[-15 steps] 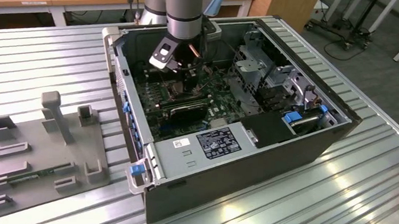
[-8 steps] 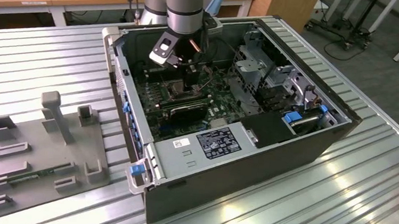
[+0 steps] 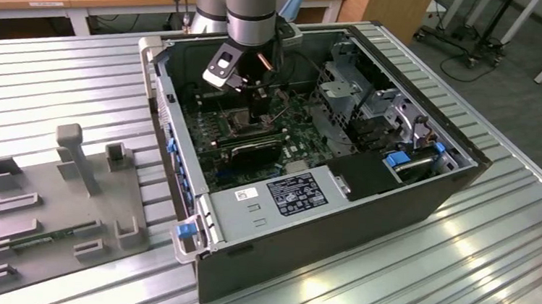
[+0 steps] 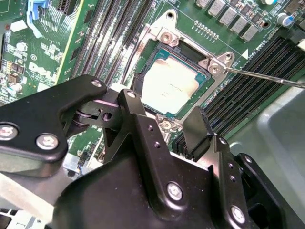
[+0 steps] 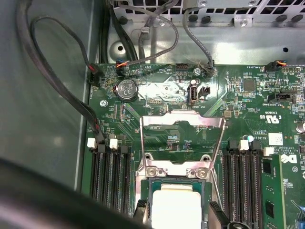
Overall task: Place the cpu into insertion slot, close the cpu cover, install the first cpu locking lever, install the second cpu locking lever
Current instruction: 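Place the cpu into insertion slot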
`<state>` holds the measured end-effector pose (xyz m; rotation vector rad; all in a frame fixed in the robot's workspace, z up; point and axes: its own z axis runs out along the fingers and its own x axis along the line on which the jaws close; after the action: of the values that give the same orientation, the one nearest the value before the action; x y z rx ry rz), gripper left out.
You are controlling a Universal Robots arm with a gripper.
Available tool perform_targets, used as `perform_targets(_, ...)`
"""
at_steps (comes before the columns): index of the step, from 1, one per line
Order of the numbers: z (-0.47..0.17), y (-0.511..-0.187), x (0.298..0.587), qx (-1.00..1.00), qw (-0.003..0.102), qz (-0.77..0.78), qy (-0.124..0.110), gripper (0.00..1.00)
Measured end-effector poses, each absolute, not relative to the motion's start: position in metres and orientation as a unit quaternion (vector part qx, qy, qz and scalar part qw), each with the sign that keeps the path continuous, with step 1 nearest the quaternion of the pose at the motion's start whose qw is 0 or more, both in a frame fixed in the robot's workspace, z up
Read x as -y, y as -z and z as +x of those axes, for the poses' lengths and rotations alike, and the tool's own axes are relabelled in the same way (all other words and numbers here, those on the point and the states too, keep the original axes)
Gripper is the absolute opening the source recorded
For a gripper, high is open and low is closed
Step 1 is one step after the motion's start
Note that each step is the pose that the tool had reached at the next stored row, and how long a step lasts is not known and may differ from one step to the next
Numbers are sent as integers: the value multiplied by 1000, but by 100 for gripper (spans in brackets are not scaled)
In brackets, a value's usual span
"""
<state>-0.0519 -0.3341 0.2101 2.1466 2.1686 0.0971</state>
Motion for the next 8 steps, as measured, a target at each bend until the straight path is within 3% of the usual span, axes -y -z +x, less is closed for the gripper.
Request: perform_targets(8, -50, -210, 334, -710, 39, 703, -26, 61)
